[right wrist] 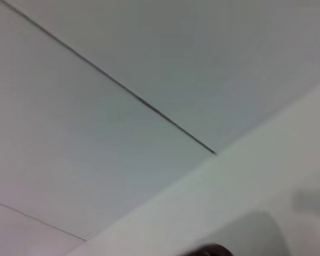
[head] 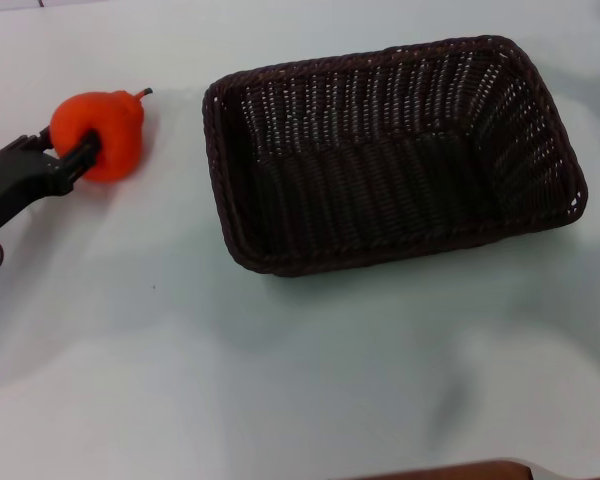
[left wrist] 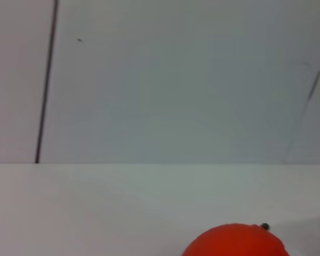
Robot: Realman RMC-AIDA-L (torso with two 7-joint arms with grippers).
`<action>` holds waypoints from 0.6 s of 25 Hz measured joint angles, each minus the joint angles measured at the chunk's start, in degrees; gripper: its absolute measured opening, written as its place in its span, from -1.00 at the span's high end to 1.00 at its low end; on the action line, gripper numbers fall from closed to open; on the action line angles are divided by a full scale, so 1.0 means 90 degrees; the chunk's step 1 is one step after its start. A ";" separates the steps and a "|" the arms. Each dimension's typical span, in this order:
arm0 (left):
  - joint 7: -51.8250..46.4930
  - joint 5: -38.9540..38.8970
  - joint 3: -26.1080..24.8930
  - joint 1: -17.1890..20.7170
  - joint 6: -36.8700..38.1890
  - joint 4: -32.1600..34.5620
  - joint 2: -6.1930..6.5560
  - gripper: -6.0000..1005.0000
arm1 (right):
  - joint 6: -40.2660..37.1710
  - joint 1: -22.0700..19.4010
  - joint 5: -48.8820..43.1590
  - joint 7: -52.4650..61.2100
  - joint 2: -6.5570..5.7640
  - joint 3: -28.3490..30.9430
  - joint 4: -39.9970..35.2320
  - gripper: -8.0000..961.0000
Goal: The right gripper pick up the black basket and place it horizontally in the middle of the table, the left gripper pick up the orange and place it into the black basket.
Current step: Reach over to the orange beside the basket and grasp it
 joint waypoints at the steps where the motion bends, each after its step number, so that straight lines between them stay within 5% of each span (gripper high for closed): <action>1: 0.0017 0.0011 -0.0045 0.0091 0.0025 -0.0104 -0.0020 -0.41 | -0.0022 -0.0001 0.0132 -0.0131 0.0004 0.0007 0.0071 -0.57; 10: 0.0726 0.0025 -0.0467 0.0989 -0.0233 -0.1171 -0.0352 0.06 | -0.0692 0.0047 0.1060 -0.1570 -0.0024 0.0016 0.1000 -0.56; 15: 0.0676 0.0018 -0.0758 0.1223 -0.1012 -0.1252 -0.0414 0.31 | -0.0919 0.0074 0.1415 -0.2122 -0.0046 0.0021 0.1356 -0.55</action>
